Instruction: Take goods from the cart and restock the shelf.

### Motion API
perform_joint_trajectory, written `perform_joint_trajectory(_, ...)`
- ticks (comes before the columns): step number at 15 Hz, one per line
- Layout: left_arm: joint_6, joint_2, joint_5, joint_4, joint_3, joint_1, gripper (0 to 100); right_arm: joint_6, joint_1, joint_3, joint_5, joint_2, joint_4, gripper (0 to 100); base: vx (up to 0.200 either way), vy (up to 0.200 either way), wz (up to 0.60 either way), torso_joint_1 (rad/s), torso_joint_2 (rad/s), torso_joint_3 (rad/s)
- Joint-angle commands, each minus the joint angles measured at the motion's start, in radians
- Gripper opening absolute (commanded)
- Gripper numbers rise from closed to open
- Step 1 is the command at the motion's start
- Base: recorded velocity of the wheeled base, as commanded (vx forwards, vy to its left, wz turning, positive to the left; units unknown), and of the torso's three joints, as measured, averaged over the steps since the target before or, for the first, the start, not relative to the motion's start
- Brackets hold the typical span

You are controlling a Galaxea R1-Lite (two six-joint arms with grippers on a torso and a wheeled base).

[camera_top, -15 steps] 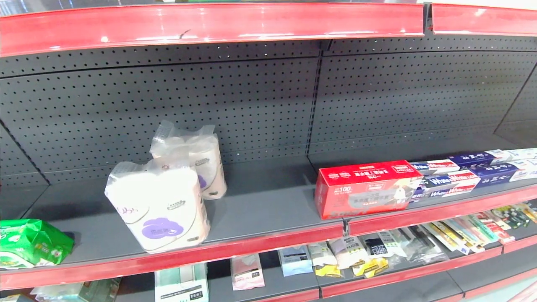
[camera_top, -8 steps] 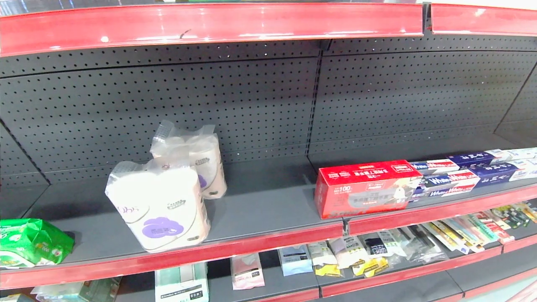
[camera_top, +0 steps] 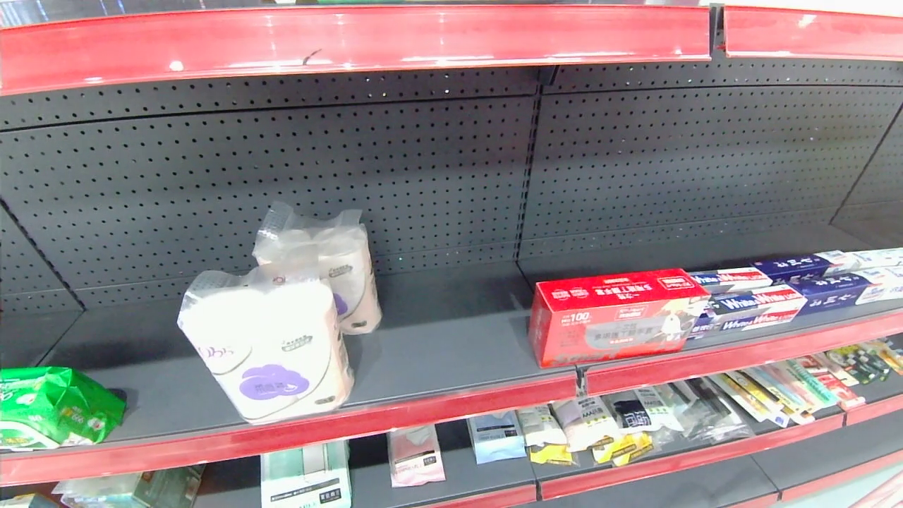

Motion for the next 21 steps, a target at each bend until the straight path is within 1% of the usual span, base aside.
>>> perform_joint_trajectory(1, -0.004, 0.002, 0.002, -0.001, 0.000, 0.000, 100, 0.000, 0.000, 0.002, 0.000, 0.001, 0.000, 100, 0.000, 0.000, 0.00, 0.000, 0.00, 0.000)
perform_joint_trajectory(4, -0.004, 0.001, 0.002, -0.001, 0.000, 0.000, 100, 0.000, 0.000, 0.000, 0.000, 0.001, 0.000, 100, 0.000, 0.000, 0.00, 0.000, 0.00, 0.000)
perform_joint_trajectory(8, 0.005, -0.001, 0.003, -0.001, 0.000, 0.001, 100, 0.000, 0.000, 0.000, 0.000, 0.001, 0.000, 100, 0.000, 0.000, 0.00, 0.000, 0.00, 0.000)
perform_joint_trajectory(15, 0.007, -0.001, 0.003, -0.001, 0.000, 0.001, 100, 0.000, 0.000, 0.000, 0.000, 0.001, 0.000, 100, 0.000, 0.000, 0.00, 0.000, 0.00, 0.000)
perform_joint_trajectory(16, 0.012, -0.002, 0.011, -0.002, 0.000, 0.003, 100, 0.000, 0.000, 0.002, 0.000, 0.001, 0.000, 100, 0.000, 0.000, 0.00, 0.000, 0.00, 0.000)
perform_joint_trajectory(17, 0.013, 0.004, 0.021, -0.001, 0.000, 0.021, 100, 0.000, 0.000, 0.002, 0.000, 0.001, 0.000, 100, 0.000, 0.000, 0.00, 0.000, 0.00, 0.000)
perform_joint_trajectory(18, 0.012, 0.007, 0.023, 0.001, 0.000, 0.027, 100, 0.000, 0.000, 0.002, 0.000, 0.001, 0.000, 100, 0.000, 0.000, 0.00, 0.000, 0.00, 0.000)
perform_joint_trajectory(19, -0.008, 0.104, 0.009, 0.001, -0.005, 0.062, 100, 0.000, 0.000, 0.002, 0.000, 0.001, 0.000, 100, 0.000, 0.000, 0.00, 0.000, 0.00, 0.000)
perform_joint_trajectory(20, -0.014, 0.160, -0.014, 0.002, -0.101, 0.049, 100, 0.000, 0.000, 0.000, 0.000, 0.001, 0.000, 100, 0.000, 0.000, 0.00, 0.000, 0.00, 0.000)
perform_joint_trajectory(21, -0.041, 0.309, -0.031, 0.019, -0.235, 0.049, 100, 0.000, 0.000, 0.000, 0.000, 0.001, 0.000, 100, 0.000, 0.000, 0.00, 0.000, 0.00, 0.000)
